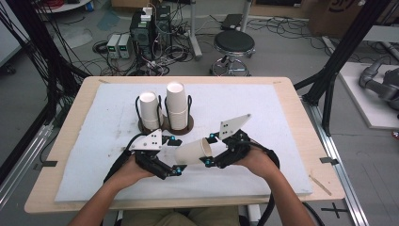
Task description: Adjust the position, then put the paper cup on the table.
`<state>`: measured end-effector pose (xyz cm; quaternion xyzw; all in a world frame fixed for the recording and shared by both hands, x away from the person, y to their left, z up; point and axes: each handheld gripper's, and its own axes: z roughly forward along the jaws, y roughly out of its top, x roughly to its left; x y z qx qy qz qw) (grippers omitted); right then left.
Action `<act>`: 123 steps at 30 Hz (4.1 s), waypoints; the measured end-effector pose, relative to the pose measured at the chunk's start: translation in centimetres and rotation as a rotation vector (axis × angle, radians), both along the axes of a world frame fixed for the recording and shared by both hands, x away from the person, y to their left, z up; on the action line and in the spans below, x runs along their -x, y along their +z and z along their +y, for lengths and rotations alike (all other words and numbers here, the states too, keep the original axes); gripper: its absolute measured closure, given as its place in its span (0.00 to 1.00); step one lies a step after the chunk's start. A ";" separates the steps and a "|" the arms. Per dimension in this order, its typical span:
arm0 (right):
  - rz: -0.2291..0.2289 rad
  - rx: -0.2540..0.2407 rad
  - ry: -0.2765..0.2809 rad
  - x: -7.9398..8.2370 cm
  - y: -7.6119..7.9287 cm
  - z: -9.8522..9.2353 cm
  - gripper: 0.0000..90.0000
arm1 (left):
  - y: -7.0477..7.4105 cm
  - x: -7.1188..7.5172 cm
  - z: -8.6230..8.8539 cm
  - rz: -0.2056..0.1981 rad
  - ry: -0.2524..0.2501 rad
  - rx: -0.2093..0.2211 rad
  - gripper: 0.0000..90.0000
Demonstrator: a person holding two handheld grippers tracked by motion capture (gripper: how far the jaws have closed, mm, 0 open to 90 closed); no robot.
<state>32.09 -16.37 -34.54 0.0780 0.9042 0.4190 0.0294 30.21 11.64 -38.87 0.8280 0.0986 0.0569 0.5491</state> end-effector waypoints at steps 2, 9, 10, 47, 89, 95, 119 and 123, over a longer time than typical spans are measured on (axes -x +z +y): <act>-0.005 0.053 0.006 -0.1 0.5 0.5 0.37 | 0.2 -0.1 -0.2 -0.010 -0.001 -0.034 0.17; -0.029 0.209 0.037 -0.4 2.2 2.6 0.36 | 0.7 -0.6 -1.0 -0.018 -0.020 -0.112 0.18; -0.030 0.230 0.038 -0.4 2.4 2.9 0.36 | 0.7 -0.6 -1.1 -0.013 -0.019 -0.117 0.18; -0.044 0.501 0.098 -0.1 3.1 7.1 0.33 | -1.1 -0.9 -2.4 0.046 -0.064 -0.169 0.38; -0.104 -0.193 -0.558 0.8 -3.3 -9.6 0.24 | -1.5 -0.7 6.0 -0.039 0.179 0.254 0.34; -0.117 -0.228 -0.627 0.7 -4.2 -11.0 0.24 | -1.3 -0.3 7.4 -0.080 0.223 0.293 0.34; -0.108 -0.245 -0.675 0.9 -4.9 -12.2 0.24 | -1.5 -0.3 10.2 -0.089 0.300 0.362 0.34; -0.106 -0.239 -0.672 1.0 -5.0 -12.1 0.24 | -1.5 -0.3 11.2 -0.101 0.326 0.362 0.34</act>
